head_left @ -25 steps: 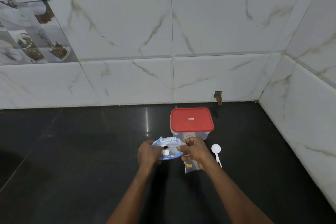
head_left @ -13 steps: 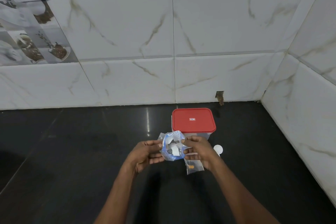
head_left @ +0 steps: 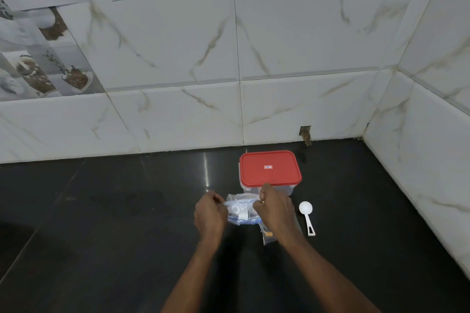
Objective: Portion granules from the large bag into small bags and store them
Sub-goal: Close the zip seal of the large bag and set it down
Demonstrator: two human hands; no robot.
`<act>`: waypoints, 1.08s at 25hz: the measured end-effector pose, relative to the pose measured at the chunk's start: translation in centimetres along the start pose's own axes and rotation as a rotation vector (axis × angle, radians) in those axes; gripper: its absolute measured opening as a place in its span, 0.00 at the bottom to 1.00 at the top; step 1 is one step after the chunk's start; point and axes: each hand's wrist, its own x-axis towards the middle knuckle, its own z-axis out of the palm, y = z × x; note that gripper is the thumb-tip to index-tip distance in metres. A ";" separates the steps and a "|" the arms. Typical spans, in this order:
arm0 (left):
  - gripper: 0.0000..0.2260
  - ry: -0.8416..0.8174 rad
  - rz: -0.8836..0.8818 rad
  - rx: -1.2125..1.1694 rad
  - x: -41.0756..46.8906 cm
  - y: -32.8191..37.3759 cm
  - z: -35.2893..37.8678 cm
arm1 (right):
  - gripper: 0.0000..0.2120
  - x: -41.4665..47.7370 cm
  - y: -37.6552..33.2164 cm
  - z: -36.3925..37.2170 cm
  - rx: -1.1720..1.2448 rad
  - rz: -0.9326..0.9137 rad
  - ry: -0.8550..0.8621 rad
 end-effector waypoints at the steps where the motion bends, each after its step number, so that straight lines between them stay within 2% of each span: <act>1: 0.09 0.042 0.050 -0.009 -0.4 0.1 0.1 | 0.05 -0.3 -0.2 0.1 -0.120 -0.033 0.033; 3: 0.11 0.099 0.126 -0.018 -0.8 0.4 0.2 | 0.09 -0.8 -0.3 0.8 -0.159 -0.020 0.047; 4: 0.10 0.110 0.136 -0.011 -0.7 0.2 0.1 | 0.09 -0.7 -0.1 0.8 -0.054 0.027 0.017; 6: 0.04 0.065 0.057 -0.043 0.4 -0.9 -0.1 | 0.06 -0.3 0.6 0.5 0.449 0.182 -0.159; 8: 0.07 -0.110 -0.183 -0.320 1.6 -1.6 -0.4 | 0.10 -0.3 1.3 -0.7 0.918 0.277 -0.434; 9: 0.08 -0.207 -0.285 -0.489 1.9 -1.8 -0.5 | 0.12 -0.3 1.7 -1.3 1.004 0.275 -0.498; 10: 0.09 -0.259 -0.337 -0.605 2.0 -1.7 -0.9 | 0.12 -0.1 1.9 -1.5 1.029 0.271 -0.470; 12: 0.10 -0.272 -0.314 -0.671 2.0 -1.2 -1.4 | 0.11 0.6 2.4 -1.4 0.970 0.284 -0.279; 13: 0.10 -0.263 -0.284 -0.672 2.1 -0.9 -1.5 | 0.10 0.8 2.5 -1.3 0.968 0.291 -0.270; 16: 0.10 -0.231 -0.200 -0.648 2.5 0.3 -0.9 | 0.05 0.6 1.9 -1.3 1.124 0.312 -0.425; 17: 0.11 -0.216 -0.177 -0.634 2.8 0.7 -0.8 | 0.04 0.6 1.7 -1.4 1.146 0.310 -0.415; 22: 0.17 -0.149 -0.172 -0.564 4.9 1.0 -1.0 | 0.03 1.9 3.2 -1.9 1.063 0.401 -0.117; 24: 0.16 -0.235 -0.238 -0.607 4.8 1.4 -1.4 | 0.03 2.3 3.8 -2.1 1.086 0.435 -0.082; 27: 0.14 -0.567 -0.422 -0.862 3.0 2.1 -1.4 | 0.02 2.1 3.9 -1.9 1.218 0.460 -0.122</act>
